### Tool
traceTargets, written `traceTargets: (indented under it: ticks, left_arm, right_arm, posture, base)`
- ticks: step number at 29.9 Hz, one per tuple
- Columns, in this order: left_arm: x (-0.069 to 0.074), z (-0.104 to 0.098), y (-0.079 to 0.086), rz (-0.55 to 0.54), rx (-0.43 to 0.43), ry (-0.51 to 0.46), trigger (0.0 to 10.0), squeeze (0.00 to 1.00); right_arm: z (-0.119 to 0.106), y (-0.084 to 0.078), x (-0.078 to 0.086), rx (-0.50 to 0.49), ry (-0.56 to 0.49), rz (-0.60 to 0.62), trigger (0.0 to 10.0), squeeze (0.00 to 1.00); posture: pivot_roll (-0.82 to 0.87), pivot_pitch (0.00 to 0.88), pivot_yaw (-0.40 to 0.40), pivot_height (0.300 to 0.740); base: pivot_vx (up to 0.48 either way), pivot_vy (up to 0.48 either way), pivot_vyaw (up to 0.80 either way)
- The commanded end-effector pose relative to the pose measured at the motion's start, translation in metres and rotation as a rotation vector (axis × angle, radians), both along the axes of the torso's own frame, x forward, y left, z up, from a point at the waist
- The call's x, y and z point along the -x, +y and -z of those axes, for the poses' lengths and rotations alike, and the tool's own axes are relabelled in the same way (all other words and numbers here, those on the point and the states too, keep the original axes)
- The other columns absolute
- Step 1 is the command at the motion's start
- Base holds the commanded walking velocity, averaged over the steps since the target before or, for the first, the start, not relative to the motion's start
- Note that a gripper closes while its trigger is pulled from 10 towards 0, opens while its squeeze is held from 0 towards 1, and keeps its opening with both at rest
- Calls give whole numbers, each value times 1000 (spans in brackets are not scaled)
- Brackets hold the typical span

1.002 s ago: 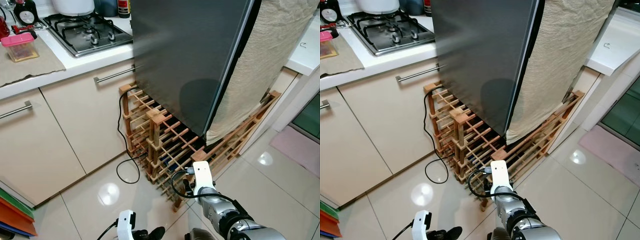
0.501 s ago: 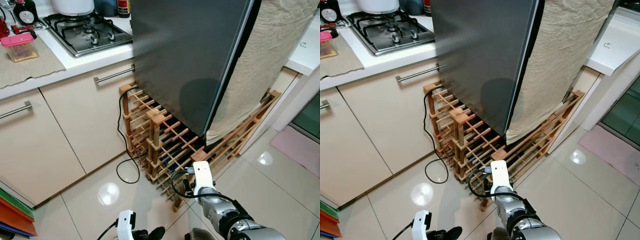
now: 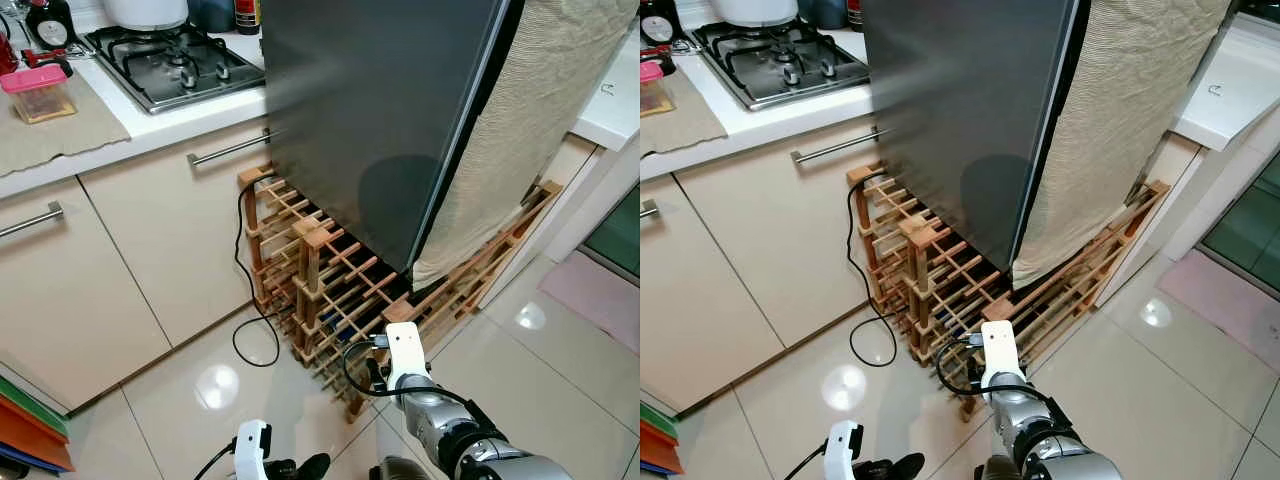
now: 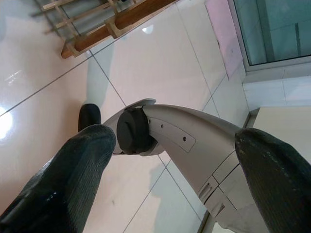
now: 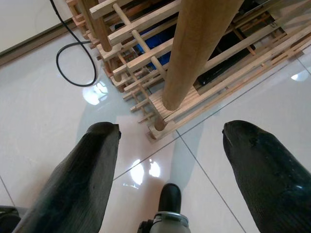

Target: Restocking fridge

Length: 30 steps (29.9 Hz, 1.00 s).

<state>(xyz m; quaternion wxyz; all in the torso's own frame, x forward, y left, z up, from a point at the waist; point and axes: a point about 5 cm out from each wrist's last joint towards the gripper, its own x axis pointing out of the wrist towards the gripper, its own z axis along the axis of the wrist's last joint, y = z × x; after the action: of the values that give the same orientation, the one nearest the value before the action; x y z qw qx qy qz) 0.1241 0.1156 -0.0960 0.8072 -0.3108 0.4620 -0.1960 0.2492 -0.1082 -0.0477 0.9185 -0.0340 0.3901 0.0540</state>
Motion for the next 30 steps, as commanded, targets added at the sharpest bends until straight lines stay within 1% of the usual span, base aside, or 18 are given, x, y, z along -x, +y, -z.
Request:
traceTargets:
  ticks: [1, 18, 19, 20, 22, 24, 26, 27, 30]
  left_arm:
    - [-99, -30, 57, 32, -850, -24, 10000, 0]
    - [-99, -30, 57, 32, -850, -24, 10000, 0]
    - [-97, -29, 57, 38, -844, -20, 10000, 0]
    - [-100, -30, 52, -12, -835, -33, 10000, 0]
    - [-103, -31, 49, -8, -845, -51, 10000, 0]
    - [-102, -31, 52, 3, -868, -56, 10000, 0]
    - [-101, -31, 53, -3, -870, -53, 10000, 0]
    - [-103, -32, 54, 9, -889, -69, 10000, 0]
    - [-105, -34, 57, -1, -908, -85, 10000, 0]
  right_arm:
    - [-1, -3, -2, 7, -7, 5, 10000, 114]
    - [-1, -3, -2, 7, -7, 5, 10000, 114]
    - [-1, -3, -2, 8, -5, 4, 10000, 122]
    - [1, -5, 1, -21, 16, 33, 10000, 118]
    - [2, -5, 2, -39, 24, 44, 10000, 118]
    - [2, -5, 2, -12, 23, 9, 10000, 114]
    - [2, -5, 2, -5, 24, 1, 10000, 122]
    - [2, -5, 2, -5, 25, -1, 10000, 118]
    - [3, -5, 2, 3, 26, -13, 10000, 114]
  posture:
    - [-128, 16, 21, 693]
    - [-128, 16, 21, 693]
    - [-127, 0, 0, 693]
    - [-128, 0, 0, 693]
    - [-128, 0, 0, 693]
    - [-124, 0, 0, 693]
    - [-123, 0, 0, 693]
    - [-121, 0, 0, 693]
    - [-122, 0, 0, 693]
  base:
    - [0, 0, 0]
    - [0, 0, 0]
    - [0, 0, 0]
    - [0, 0, 0]
    - [0, 0, 0]
    - [0, 0, 0]
    - [0, 0, 0]
    - [0, 0, 0]
    - [0, 0, 0]
